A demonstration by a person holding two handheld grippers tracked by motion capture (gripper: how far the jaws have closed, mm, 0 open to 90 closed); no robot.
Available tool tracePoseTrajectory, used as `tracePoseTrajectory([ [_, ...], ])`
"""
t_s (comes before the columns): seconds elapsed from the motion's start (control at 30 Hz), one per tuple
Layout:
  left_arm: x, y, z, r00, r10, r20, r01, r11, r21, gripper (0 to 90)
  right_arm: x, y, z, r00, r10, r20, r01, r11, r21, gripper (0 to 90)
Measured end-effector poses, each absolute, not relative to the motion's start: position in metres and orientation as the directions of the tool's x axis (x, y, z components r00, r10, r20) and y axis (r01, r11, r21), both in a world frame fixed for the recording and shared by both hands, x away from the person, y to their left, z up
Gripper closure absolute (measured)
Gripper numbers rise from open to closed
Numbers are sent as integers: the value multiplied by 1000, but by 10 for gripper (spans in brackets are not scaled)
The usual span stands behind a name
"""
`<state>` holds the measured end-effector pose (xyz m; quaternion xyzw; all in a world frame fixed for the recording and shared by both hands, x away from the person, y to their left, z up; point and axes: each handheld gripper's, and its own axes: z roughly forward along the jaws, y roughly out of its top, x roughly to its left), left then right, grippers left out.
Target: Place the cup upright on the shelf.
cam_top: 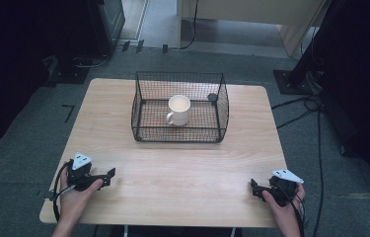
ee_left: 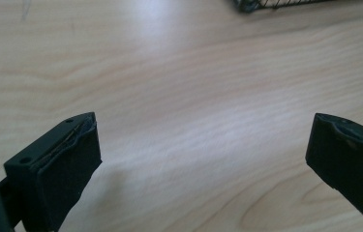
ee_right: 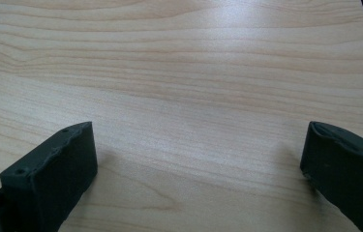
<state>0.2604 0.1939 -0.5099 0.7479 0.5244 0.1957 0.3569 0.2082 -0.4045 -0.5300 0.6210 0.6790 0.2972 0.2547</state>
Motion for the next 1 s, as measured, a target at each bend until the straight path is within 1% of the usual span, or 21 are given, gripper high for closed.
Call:
tracePoseTrajectory([
  [0.07, 258, 195, -513, 370, 926, -70, 648, -204, 734, 0, 208, -404, -530, -99, 995, 23, 692, 52, 720, 0],
  [0.1, 254, 198, -518, 360, 930, -71, 659, -199, 726, 0, 208, -404, -530, -99, 995, 23, 692, 52, 720, 0],
  [0.2, 251, 202, -517, 350, 933, -79, 658, -185, 730, 0, 208, -404, -530, -99, 995, 23, 692, 52, 720, 0],
  [0.27, 248, 204, -518, 335, 941, -51, 666, -198, 719, 0, 208, -404, -530, -99, 995, 23, 692, 52, 720, 0],
  [0.37, 247, 207, -520, 324, 945, -46, 675, -197, 711, 0, 208, -404, -530, -99, 995, 23, 692, 52, 720, 0],
  [0.43, 245, 206, -521, 317, 948, -14, 679, -217, 702, 0, 208, -404, -530, -99, 995, 23, 692, 52, 720, 0],
  [0.53, 245, 205, -522, 309, 951, -3, 682, -219, 698, 0, 208, -404, -530, -99, 995, 23, 692, 52, 720, 0],
  [0.6, 246, 202, -522, 305, 952, 20, 683, -233, 692, 0, 208, -404, -530, -99, 995, 23, 692, 52, 720, 0],
  [0.87, 250, 199, -522, 315, 949, 16, 681, -237, 693, 0, 208, -404, -530, -99, 995, 23, 692, 52, 720, 0],
  [1.0, 249, 198, -522, 287, 958, 18, 688, -219, 692, 0, 208, -404, -530, -97, 995, 24, 693, 51, 719, 0],
])
